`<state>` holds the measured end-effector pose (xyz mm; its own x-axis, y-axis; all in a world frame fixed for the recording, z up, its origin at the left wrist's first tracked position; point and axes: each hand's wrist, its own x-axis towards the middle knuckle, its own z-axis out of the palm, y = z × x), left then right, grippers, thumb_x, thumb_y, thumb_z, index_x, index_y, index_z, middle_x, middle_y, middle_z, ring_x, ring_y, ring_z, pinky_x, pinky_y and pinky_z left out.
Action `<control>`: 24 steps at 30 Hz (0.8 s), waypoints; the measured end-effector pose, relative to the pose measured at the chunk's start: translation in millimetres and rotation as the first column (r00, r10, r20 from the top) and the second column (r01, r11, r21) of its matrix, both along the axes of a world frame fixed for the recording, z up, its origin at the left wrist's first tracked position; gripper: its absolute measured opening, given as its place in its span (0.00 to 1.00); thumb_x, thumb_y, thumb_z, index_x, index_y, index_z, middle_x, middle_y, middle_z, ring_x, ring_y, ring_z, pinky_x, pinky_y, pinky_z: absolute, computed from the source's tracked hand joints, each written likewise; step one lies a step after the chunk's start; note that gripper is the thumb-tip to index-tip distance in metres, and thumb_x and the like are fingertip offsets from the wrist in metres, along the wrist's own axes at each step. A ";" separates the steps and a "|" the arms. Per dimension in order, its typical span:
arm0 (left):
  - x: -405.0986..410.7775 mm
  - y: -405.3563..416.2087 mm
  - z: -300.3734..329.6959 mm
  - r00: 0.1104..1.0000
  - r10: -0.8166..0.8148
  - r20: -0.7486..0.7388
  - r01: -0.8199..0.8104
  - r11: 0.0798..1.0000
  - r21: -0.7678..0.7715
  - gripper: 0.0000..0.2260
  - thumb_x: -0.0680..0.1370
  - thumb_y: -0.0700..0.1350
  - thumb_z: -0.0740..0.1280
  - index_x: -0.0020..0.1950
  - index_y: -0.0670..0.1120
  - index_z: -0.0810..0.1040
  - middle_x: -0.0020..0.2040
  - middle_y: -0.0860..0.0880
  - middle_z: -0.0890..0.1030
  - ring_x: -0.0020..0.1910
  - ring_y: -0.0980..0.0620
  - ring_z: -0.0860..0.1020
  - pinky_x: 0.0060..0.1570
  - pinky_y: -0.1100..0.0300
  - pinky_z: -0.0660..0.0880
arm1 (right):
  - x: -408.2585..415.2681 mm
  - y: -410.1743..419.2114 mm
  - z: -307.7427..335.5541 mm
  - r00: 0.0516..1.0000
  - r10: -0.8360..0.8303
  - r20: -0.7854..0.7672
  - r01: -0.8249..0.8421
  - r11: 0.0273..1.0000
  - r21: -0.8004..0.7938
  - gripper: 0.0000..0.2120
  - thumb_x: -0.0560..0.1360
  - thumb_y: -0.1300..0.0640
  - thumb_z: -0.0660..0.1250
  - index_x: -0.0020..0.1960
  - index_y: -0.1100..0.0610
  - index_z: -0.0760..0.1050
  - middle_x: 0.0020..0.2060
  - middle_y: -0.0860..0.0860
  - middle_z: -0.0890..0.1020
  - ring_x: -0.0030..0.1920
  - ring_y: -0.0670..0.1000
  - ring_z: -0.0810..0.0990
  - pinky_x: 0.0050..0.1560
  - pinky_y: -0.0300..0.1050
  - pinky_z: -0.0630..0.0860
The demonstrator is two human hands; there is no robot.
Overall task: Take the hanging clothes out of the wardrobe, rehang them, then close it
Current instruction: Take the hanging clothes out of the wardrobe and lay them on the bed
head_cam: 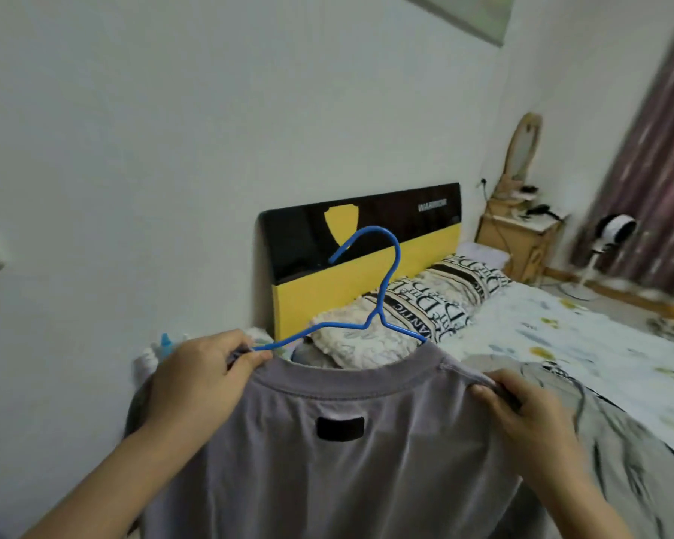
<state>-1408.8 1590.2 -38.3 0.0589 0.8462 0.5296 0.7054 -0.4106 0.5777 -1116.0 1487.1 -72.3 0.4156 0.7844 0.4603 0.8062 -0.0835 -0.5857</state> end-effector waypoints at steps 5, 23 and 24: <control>92.3 19.9 -6.4 0.991 -0.135 0.006 0.135 0.991 -0.013 0.06 0.71 0.46 0.73 0.37 0.45 0.82 0.32 0.48 0.80 0.37 0.44 0.77 0.34 0.57 0.68 | 69.9 -27.4 2.5 0.987 -0.155 -0.048 0.156 0.988 0.018 0.10 0.71 0.62 0.70 0.35 0.51 0.76 0.29 0.49 0.80 0.34 0.50 0.76 0.35 0.43 0.70; 402.2 51.3 -24.9 0.878 -0.476 0.055 0.479 0.869 -0.127 0.07 0.71 0.47 0.72 0.36 0.46 0.80 0.30 0.47 0.78 0.32 0.50 0.74 0.31 0.59 0.65 | 319.2 -79.7 -8.0 0.876 -0.482 -0.003 0.482 0.876 -0.001 0.12 0.71 0.62 0.70 0.32 0.52 0.73 0.27 0.47 0.77 0.37 0.42 0.75 0.35 0.36 0.66; 417.0 55.9 -26.4 0.870 -0.490 0.049 0.492 0.859 -0.143 0.07 0.72 0.48 0.72 0.36 0.46 0.80 0.29 0.48 0.77 0.32 0.51 0.74 0.30 0.59 0.64 | 330.6 -77.4 -11.4 0.866 -0.499 -0.001 0.499 0.866 -0.008 0.11 0.71 0.62 0.70 0.33 0.53 0.73 0.26 0.47 0.76 0.35 0.45 0.75 0.35 0.37 0.66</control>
<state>-991.9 1646.1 -64.7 0.4824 0.7765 0.4054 0.4278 -0.6127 0.6645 -785.4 1409.7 -83.6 0.7541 0.4753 0.4532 0.6539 -0.4787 -0.5859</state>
